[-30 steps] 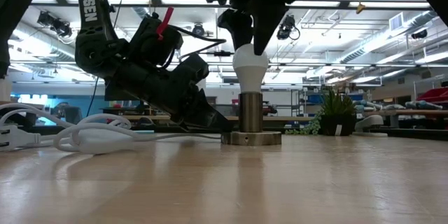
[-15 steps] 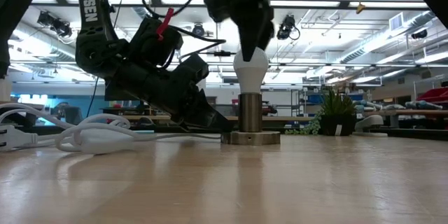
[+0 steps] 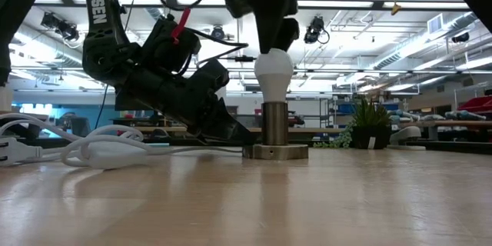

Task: Screw lightbulb
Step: Insert the light bulb into the lamp

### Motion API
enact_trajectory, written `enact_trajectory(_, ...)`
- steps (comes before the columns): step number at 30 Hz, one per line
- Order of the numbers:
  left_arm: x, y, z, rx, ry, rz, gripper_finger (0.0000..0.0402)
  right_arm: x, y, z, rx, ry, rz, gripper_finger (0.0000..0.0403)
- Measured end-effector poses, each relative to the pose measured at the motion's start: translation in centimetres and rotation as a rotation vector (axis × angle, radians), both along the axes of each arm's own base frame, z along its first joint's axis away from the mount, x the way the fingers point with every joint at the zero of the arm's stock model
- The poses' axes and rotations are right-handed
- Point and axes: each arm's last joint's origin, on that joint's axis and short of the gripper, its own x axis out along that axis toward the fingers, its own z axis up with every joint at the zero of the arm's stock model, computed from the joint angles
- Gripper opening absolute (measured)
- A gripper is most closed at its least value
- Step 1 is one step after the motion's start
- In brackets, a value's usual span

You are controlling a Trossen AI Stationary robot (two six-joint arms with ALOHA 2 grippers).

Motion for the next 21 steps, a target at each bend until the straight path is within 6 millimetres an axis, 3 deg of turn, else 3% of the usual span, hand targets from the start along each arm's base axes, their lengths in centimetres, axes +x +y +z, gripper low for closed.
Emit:
enact_trajectory(7,0.0,0.0,0.0,0.002,0.000,0.000,0.0008,-0.5,-0.1,1.3,-0.071,0.005,0.215,0.0336)
enact_trajectory(11,0.0,0.0,0.0,0.002,0.000,-0.001,0.0008,-0.6,0.1,1.3,-0.099,0.008,0.426,0.0330)
enact_trajectory(21,0.0,0.0,0.0,0.003,0.000,-0.001,0.0008,-0.4,0.7,0.8,-0.178,0.019,0.671,0.0312)
